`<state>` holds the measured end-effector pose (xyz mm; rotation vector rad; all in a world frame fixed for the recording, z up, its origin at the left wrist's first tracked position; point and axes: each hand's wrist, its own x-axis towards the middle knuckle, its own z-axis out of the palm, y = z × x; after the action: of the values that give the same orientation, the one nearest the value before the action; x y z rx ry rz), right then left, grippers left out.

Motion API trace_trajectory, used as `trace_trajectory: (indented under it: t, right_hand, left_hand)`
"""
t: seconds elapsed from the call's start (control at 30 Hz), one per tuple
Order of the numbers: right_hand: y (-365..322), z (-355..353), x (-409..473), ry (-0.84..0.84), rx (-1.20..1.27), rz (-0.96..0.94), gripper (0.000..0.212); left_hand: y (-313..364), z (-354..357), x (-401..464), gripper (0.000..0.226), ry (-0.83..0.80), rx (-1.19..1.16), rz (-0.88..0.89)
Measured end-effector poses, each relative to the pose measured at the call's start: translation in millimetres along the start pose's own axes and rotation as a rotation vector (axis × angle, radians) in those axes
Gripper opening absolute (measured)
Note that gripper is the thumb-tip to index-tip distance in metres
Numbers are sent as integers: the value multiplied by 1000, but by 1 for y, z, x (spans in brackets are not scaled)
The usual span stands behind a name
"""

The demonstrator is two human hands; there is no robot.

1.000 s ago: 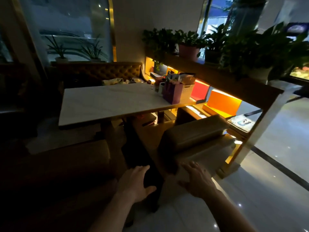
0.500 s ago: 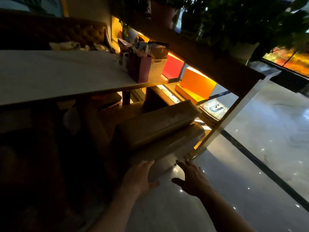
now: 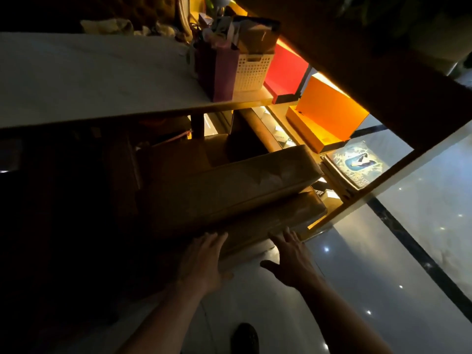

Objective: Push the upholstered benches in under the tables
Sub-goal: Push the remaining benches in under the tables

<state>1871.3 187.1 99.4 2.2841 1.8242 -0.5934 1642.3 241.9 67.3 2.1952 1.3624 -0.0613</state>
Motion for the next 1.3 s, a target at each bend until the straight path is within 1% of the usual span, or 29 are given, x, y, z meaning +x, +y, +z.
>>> trace_trajectory:
  t: [0.1,0.23,0.33,0.47,0.57,0.7,1.07,1.17,1.3]
  right_hand:
    - [26,3,44,-21,-24,-55,94]
    - [58,16,101,-47,-71,-160,103]
    - [76,28,133,-61,-95,-213,114]
    - [79,48,151,-41,-130,-260,125]
    - [74,58,151,22,-125,-243,123]
    - [71,57,156,54,-193,-237,116]
    - [55,57,151,47,-225,-214,110]
    - [46,63,143,37,-225,-211,110]
    - [26,80,123,27,-167,-226,109]
  left_hand:
    - [-2,20,21,89,33,8,-117]
    - [0,45,43,86,64,2,-284]
    - [3,59,54,82,163,29,-355]
    - [2,72,55,96,227,103,-440]
    - [-6,75,54,98,268,164,-444]
    - [-17,76,55,98,285,152,-439]
    - [-35,81,50,87,341,157,-363]
    - [-44,80,40,87,343,155,-352]
    - [-64,77,14,87,344,166,-344]
